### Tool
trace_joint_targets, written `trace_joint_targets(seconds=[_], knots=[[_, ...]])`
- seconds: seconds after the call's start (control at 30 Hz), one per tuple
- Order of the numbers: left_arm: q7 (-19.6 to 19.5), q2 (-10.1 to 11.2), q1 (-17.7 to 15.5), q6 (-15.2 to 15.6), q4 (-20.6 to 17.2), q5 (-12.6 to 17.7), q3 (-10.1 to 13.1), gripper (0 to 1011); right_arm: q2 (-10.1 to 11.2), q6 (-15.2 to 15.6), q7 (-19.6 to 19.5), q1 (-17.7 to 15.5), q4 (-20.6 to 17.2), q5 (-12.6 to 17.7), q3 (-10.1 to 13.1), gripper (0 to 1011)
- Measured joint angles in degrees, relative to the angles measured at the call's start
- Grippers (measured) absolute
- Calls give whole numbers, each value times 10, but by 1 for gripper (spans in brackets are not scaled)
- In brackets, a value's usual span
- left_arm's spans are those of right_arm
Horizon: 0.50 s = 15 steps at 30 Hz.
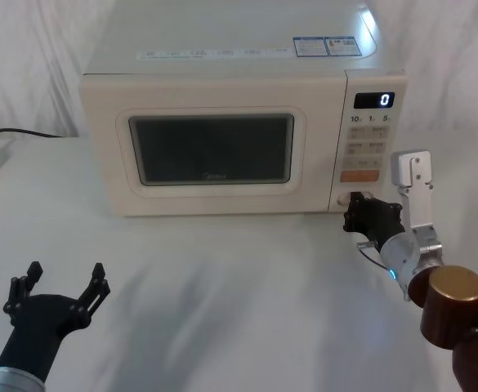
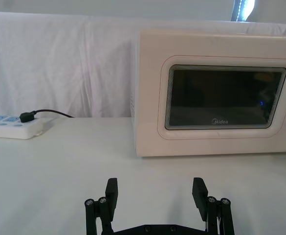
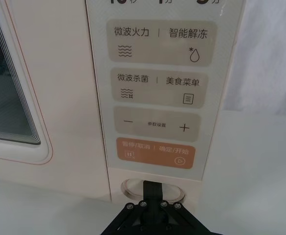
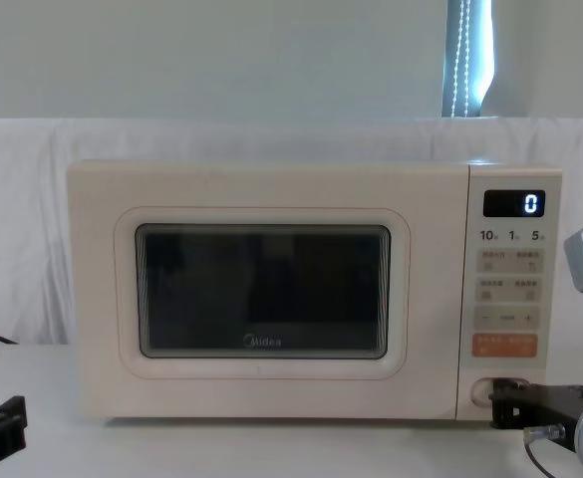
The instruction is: Press the button to open the microwave door with one hand; close the microwave door with the other hand.
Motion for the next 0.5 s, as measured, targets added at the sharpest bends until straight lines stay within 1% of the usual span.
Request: trace_joint_targets(seconds=[0.5], knots=[[0,0,0,0,0,0,0,1001,-2,0,-4,4,4,-2,1,0]])
